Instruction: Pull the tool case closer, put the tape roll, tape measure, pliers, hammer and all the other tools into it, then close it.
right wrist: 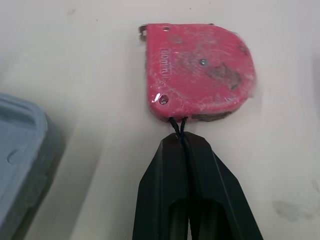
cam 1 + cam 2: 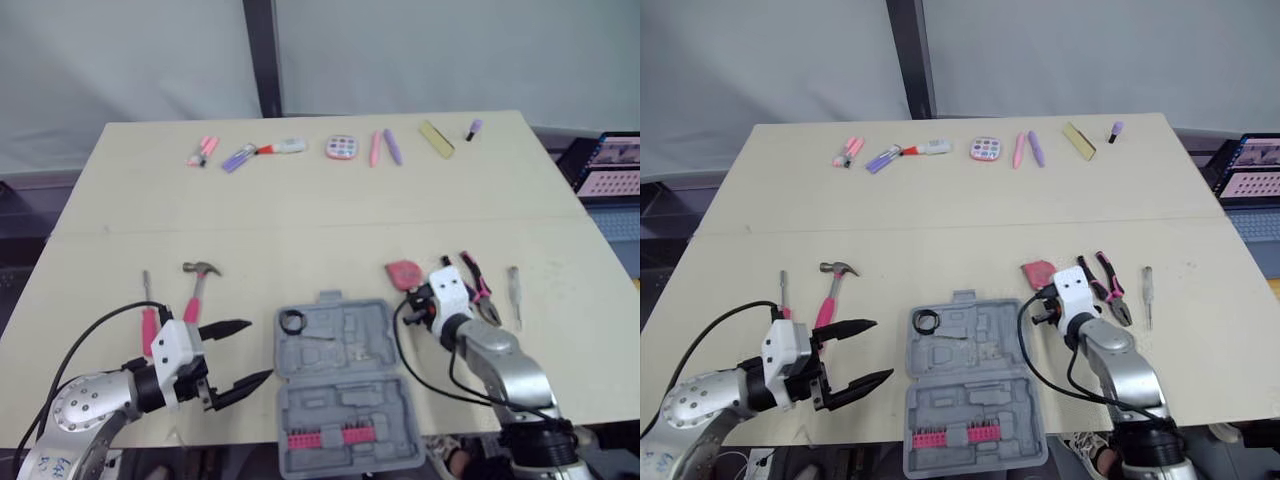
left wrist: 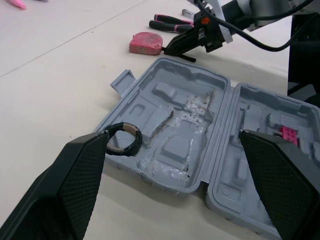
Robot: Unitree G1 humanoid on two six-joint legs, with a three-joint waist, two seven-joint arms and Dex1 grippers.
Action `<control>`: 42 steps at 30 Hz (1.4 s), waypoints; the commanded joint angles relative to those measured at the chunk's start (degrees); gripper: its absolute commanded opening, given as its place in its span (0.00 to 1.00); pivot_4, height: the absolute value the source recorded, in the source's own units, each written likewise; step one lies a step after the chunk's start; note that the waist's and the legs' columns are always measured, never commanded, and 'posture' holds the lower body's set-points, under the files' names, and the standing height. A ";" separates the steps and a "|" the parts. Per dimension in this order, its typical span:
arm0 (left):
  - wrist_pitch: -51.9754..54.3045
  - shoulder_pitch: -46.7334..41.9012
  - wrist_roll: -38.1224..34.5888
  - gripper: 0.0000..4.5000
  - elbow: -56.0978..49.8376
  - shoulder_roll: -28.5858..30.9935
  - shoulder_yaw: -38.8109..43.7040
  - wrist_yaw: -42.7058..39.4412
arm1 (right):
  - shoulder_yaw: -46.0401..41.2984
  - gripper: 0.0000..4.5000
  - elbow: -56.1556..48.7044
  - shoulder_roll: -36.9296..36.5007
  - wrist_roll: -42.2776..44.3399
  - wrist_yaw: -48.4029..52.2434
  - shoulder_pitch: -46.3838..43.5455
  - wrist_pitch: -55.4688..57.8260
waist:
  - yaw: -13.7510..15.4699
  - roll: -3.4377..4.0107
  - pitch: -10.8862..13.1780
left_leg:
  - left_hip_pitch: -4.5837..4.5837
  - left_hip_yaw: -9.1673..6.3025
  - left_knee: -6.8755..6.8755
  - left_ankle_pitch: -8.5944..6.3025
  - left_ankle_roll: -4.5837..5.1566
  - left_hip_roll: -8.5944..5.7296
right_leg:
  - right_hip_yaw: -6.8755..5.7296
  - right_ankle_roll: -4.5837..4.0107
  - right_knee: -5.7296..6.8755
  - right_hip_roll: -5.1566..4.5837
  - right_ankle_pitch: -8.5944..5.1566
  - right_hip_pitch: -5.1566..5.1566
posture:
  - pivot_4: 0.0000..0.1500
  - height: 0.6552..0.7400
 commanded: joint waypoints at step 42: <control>-6.71 1.02 -0.11 1.00 3.74 2.30 -2.38 -11.28 | -2.87 0.01 -33.14 -1.91 7.37 0.43 32.66 16.37 | 0.02 0.00 0.00 | 0.01 -0.03 -0.11 -0.01 0.00 0.12 | 0.03 0.00 -0.33 0.02 0.00 0.13 | 1.00 1.00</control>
